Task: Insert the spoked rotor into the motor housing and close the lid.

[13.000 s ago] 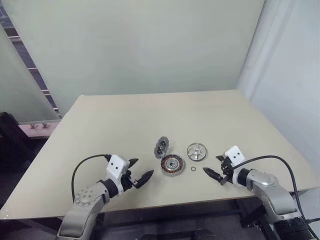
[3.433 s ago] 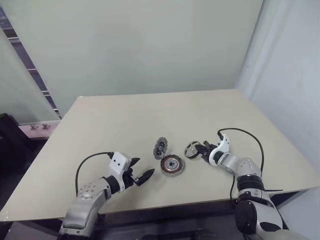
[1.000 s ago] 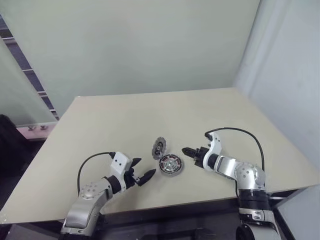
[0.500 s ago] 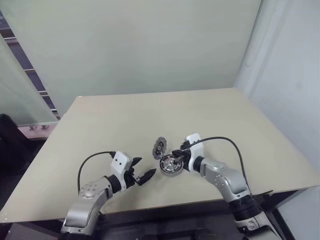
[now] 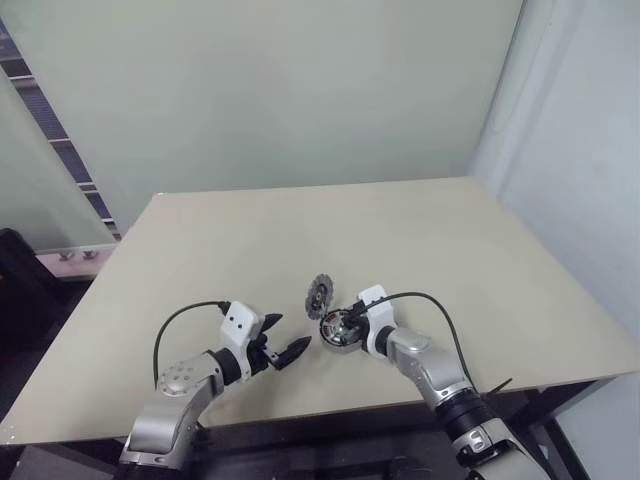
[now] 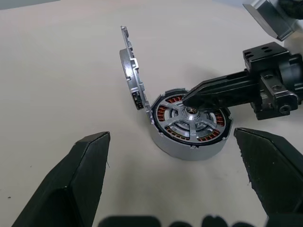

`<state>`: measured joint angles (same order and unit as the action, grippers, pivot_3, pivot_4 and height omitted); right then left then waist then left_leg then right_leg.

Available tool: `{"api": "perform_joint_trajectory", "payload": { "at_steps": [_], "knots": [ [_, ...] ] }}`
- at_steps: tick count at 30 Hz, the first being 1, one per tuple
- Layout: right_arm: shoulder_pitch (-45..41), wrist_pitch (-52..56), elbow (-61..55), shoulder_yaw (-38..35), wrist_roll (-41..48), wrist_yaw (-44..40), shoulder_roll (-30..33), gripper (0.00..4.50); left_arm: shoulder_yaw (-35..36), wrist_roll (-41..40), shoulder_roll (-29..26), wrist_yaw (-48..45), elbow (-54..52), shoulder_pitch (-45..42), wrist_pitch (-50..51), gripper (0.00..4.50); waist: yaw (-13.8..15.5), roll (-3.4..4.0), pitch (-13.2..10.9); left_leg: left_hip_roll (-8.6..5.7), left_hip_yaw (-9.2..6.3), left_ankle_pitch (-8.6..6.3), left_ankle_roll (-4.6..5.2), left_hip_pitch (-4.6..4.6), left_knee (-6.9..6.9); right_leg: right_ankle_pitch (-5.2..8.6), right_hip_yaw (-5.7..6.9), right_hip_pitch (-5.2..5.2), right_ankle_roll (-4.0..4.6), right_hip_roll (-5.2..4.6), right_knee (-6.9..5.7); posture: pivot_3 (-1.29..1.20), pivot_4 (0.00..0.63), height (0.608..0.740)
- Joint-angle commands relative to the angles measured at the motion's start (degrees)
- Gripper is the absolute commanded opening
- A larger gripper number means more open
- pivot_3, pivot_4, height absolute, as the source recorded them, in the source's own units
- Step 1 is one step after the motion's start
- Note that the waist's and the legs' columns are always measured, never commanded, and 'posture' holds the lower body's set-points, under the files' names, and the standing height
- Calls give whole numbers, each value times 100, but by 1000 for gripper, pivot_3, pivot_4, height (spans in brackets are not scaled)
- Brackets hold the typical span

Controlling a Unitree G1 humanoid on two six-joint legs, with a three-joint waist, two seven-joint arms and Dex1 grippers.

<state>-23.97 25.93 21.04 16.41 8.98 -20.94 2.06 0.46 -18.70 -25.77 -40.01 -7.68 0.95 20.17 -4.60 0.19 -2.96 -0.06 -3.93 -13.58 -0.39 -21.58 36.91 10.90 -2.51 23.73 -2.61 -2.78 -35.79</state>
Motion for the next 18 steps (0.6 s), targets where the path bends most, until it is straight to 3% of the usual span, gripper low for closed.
{"api": "perform_joint_trajectory", "payload": {
  "at_steps": [1,4,14,18],
  "knots": [
    [-220,220,-781,92,-211,-313,355,211,26,0,-15,23,-161,-72,-45,4500,2,0,0,-1,0,0,0,-2,1,0,-1,2,0,0,0,0,0,740],
    [-358,567,-1208,370,-418,-672,768,894,-9,18,7,20,-130,-84,-69,4500,4,0,0,-3,0,0,0,-4,1,0,-1,2,0,-1,1,0,0,740],
    [-1026,1282,-2357,1735,-1097,-2504,2351,4440,-125,59,59,-27,4,-173,-126,4500,33,-3,0,-2,0,0,0,-2,1,0,3,3,0,-1,0,0,0,740],
    [-1224,1284,-2431,2107,-1349,-2925,2569,4475,-155,76,95,-27,65,-215,-150,4500,36,-4,0,-2,0,0,0,-3,4,0,4,2,0,-1,0,0,0,740]
  ]
}}
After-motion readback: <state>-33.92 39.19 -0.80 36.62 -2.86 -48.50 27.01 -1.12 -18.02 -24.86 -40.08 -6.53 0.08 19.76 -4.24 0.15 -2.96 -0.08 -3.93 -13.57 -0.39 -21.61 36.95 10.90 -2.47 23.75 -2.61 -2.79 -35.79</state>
